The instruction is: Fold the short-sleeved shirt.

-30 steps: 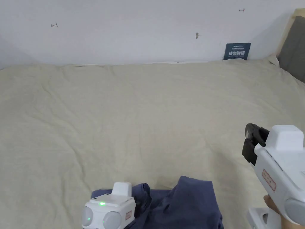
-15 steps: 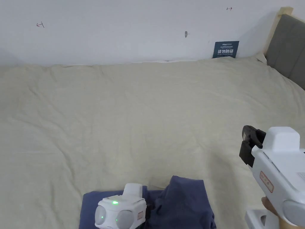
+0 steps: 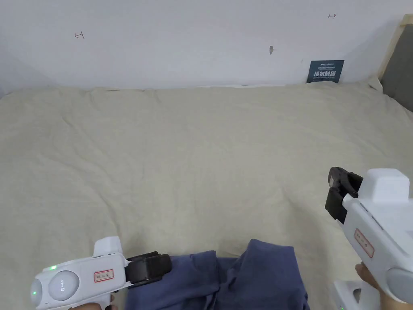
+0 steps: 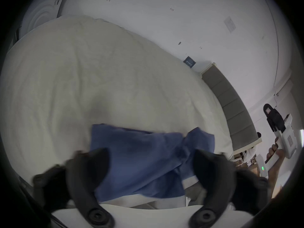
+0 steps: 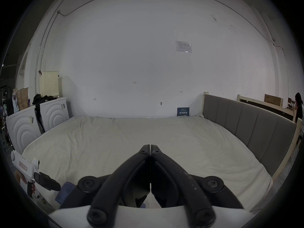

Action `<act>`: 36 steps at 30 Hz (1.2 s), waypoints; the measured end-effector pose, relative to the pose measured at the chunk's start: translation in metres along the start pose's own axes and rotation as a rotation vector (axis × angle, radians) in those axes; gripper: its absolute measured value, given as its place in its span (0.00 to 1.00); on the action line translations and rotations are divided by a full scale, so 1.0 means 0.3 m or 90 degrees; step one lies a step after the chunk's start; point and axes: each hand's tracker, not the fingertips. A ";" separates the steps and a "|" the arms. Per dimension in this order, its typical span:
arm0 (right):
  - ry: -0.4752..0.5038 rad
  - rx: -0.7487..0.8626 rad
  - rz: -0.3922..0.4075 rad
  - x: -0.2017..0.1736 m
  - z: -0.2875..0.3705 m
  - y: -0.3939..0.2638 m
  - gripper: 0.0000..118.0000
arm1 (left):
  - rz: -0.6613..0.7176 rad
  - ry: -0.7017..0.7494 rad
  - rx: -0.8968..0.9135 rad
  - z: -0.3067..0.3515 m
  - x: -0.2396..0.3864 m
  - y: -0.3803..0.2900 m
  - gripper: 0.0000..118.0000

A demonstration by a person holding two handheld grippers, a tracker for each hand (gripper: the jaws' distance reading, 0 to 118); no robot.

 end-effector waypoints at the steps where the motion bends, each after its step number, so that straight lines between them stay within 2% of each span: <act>1: 0.003 -0.001 -0.003 -0.004 -0.003 -0.002 0.01 | 0.006 0.009 -0.012 0.001 -0.022 0.000 1.00; 6: 0.006 -0.008 0.002 -0.018 -0.019 -0.010 0.01 | 0.037 0.027 -0.039 -0.028 -0.138 -0.010 0.99; 7: 0.005 -0.010 0.001 -0.017 -0.023 -0.012 0.01 | 0.038 0.033 -0.042 -0.041 -0.157 -0.014 0.94; 9: 0.002 -0.015 0.004 -0.016 -0.031 -0.013 0.01 | 0.043 0.058 -0.043 -0.070 -0.183 -0.021 0.70; 11: -0.001 -0.017 0.005 -0.012 -0.037 -0.015 0.01 | 0.052 0.060 -0.059 -0.107 -0.203 -0.030 0.54; 15: -0.009 -0.020 0.008 -0.005 -0.035 -0.011 0.01 | 0.025 0.066 -0.058 -0.139 -0.174 -0.044 0.54; 16: -0.011 -0.020 0.008 -0.004 -0.032 -0.010 0.01 | 0.015 0.069 -0.059 -0.139 -0.159 -0.043 0.51; 19: -0.014 -0.024 -0.003 0.012 -0.037 -0.017 0.01 | 0.005 0.054 -0.073 -0.171 -0.132 -0.049 0.24; 21: -0.014 -0.026 -0.009 0.019 -0.037 -0.021 0.01 | -0.007 0.063 -0.080 -0.203 -0.098 -0.061 0.17; 24: -0.017 -0.027 -0.005 0.027 -0.034 -0.026 0.01 | -0.029 0.090 -0.067 -0.203 -0.064 -0.066 0.11; 27: -0.018 -0.029 -0.001 0.038 -0.036 -0.025 0.01 | -0.050 0.099 -0.026 -0.140 -0.052 -0.059 0.10; 29: -0.020 -0.025 -0.005 0.044 -0.036 -0.020 0.01 | -0.033 0.103 -0.007 -0.084 -0.082 -0.029 0.10; 31: -0.021 -0.023 -0.008 0.041 -0.032 -0.007 0.01 | 0.016 0.070 0.002 -0.038 -0.109 -0.008 0.10; 34: -0.021 -0.016 -0.009 0.036 -0.018 0.007 0.01 | -0.012 0.138 0.029 0.032 -0.153 0.019 0.10; 36: -0.018 -0.014 -0.006 0.036 -0.019 0.010 0.01 | 0.012 0.148 0.034 0.084 -0.204 0.033 0.10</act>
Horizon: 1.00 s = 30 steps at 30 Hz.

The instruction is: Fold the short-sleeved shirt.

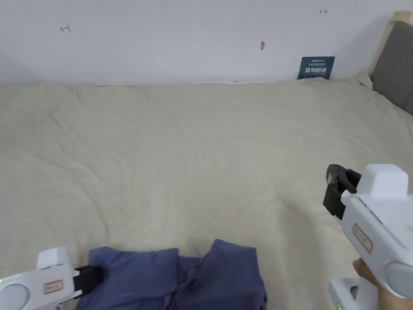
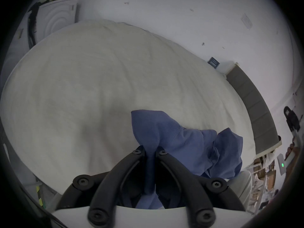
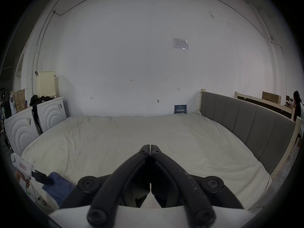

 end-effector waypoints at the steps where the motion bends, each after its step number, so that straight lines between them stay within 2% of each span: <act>1: 0.001 0.001 0.001 -0.001 0.000 0.001 0.01 | 0.013 0.012 0.005 0.031 -0.018 0.002 0.10; 4: 0.005 0.003 -0.002 -0.004 -0.001 0.000 0.01 | 0.034 0.042 0.017 0.081 -0.055 0.019 0.10; 7: 0.012 0.004 -0.008 -0.009 0.002 -0.004 0.01 | 0.006 0.035 0.018 0.125 0.017 0.027 0.10; 16: 0.022 0.008 -0.019 -0.002 0.029 -0.008 0.01 | -0.138 -0.038 0.000 0.161 0.435 0.046 0.10; 21: 0.011 0.012 -0.020 0.032 0.059 -0.012 0.01 | -0.165 -0.111 -0.056 0.032 0.609 0.002 0.10; 28: -0.014 0.009 -0.029 0.095 0.082 -0.024 0.01 | -0.181 -0.098 -0.160 -0.233 0.830 -0.144 0.10; 30: -0.022 0.005 -0.029 0.112 0.085 -0.030 0.01 | -0.183 -0.077 -0.165 -0.295 0.861 -0.184 0.20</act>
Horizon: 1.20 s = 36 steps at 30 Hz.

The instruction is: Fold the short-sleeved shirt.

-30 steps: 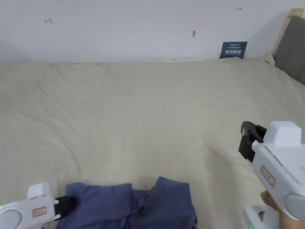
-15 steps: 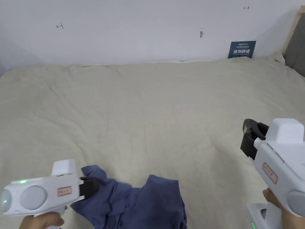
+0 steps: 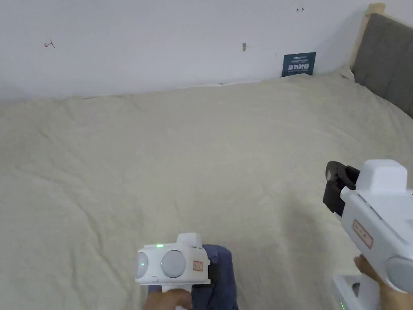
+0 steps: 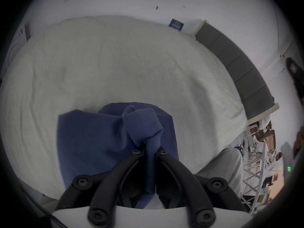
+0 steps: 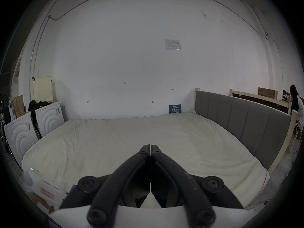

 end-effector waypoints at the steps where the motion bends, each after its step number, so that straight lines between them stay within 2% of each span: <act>1: -0.005 -0.003 0.000 0.007 0.000 -0.002 0.01 | 0.006 0.006 -0.009 -0.033 0.007 -0.004 0.29; 3: -0.011 -0.006 -0.002 0.023 0.004 -0.007 0.01 | 0.032 -0.006 -0.017 -0.049 0.012 -0.008 0.61; 5: -0.016 -0.006 -0.006 0.036 0.009 -0.010 0.01 | 0.046 -0.057 0.009 -0.023 0.031 -0.006 0.91; 8: -0.021 -0.006 -0.011 0.047 0.009 -0.007 0.01 | 0.008 -0.058 0.030 0.044 0.070 0.008 0.97; 11: -0.022 0.000 -0.014 0.045 0.010 0.000 0.01 | -0.055 -0.050 0.120 0.153 0.096 0.021 0.97; 15: -0.015 0.007 -0.014 0.026 0.011 0.012 0.01 | -0.110 0.039 0.239 0.272 0.096 0.011 0.96; 16: -0.014 0.009 -0.014 0.020 0.011 0.013 0.01 | -0.113 0.069 0.270 0.293 0.089 0.001 0.96; 17: -0.012 0.011 -0.014 0.014 0.011 0.013 0.01 | -0.114 0.087 0.295 0.308 0.077 -0.009 0.90; 18: -0.008 0.012 -0.016 0.008 0.010 0.013 0.01 | -0.112 0.090 0.313 0.319 0.062 -0.019 0.80; 19: -0.005 0.012 -0.018 0.002 0.009 0.013 0.01 | -0.110 0.088 0.327 0.331 0.051 -0.030 0.63; 20: -0.003 0.012 -0.018 -0.004 0.009 0.013 0.01 | -0.108 0.081 0.332 0.332 0.034 -0.043 0.30; 21: 0.000 0.012 -0.017 -0.011 0.009 0.012 0.01 | -0.105 0.079 0.329 0.327 0.021 -0.052 0.07; 22: 0.003 0.012 -0.014 -0.018 0.009 0.011 0.01 | -0.095 0.077 0.319 0.317 0.005 -0.060 0.01; 27: 0.010 0.009 -0.013 -0.031 0.005 0.002 0.01 | -0.081 0.077 0.282 0.221 -0.025 -0.120 0.00; 36: 0.008 -0.003 -0.019 -0.021 -0.017 -0.020 0.01 | -0.142 0.122 0.221 -0.026 0.057 -0.167 0.00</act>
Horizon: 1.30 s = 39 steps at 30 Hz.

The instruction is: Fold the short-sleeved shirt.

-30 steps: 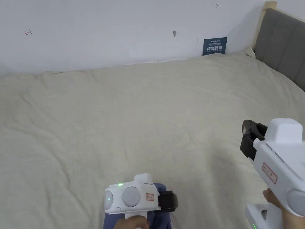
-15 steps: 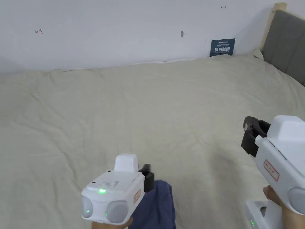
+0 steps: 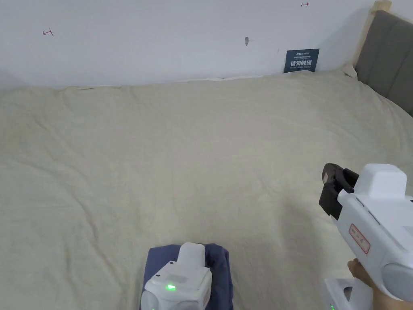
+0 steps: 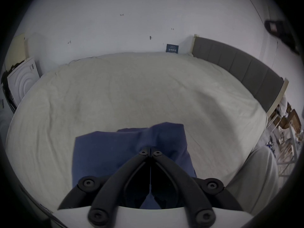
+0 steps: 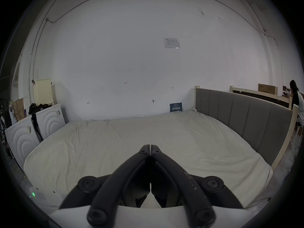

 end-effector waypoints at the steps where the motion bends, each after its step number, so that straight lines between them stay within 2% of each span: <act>1: -0.001 -0.002 0.000 0.004 -0.005 -0.003 0.01 | -0.005 -0.001 -0.005 -0.022 0.013 -0.006 0.00; 6: -0.007 -0.015 0.002 0.028 -0.023 -0.021 0.01 | 0.013 0.003 -0.034 -0.144 0.028 -0.029 0.00; 12: -0.006 -0.023 -0.004 0.028 -0.035 -0.031 0.01 | -0.020 0.026 -0.032 -0.142 0.062 -0.018 0.00; 15: 0.000 -0.019 -0.002 0.014 -0.025 -0.024 0.01 | 0.023 -0.014 -0.014 -0.087 0.019 0.009 0.00; 17: 0.005 -0.013 0.003 -0.001 -0.015 -0.016 0.01 | 0.045 -0.033 0.037 -0.020 -0.010 0.038 0.00; 19: 0.012 -0.005 0.006 -0.017 -0.006 -0.006 0.01 | 0.048 -0.036 0.057 0.055 -0.033 0.086 0.00; 21: 0.018 0.007 0.009 -0.038 0.007 0.005 0.01 | 0.010 -0.044 0.116 0.148 -0.059 0.131 0.00; 23: 0.025 0.019 0.010 -0.061 0.021 0.016 0.01 | -0.018 -0.019 0.170 0.247 -0.095 0.179 0.00; 30: 0.050 0.059 0.048 -0.169 0.069 0.055 0.01 | 0.006 0.066 0.309 0.505 -0.282 0.289 0.00; 34: 0.065 0.073 0.056 -0.211 0.075 0.058 0.01 | -0.002 0.149 0.363 0.589 -0.384 0.304 0.00; 39: 0.078 0.088 0.062 -0.251 0.064 0.058 0.01 | 0.013 0.202 0.400 0.630 -0.494 0.290 0.00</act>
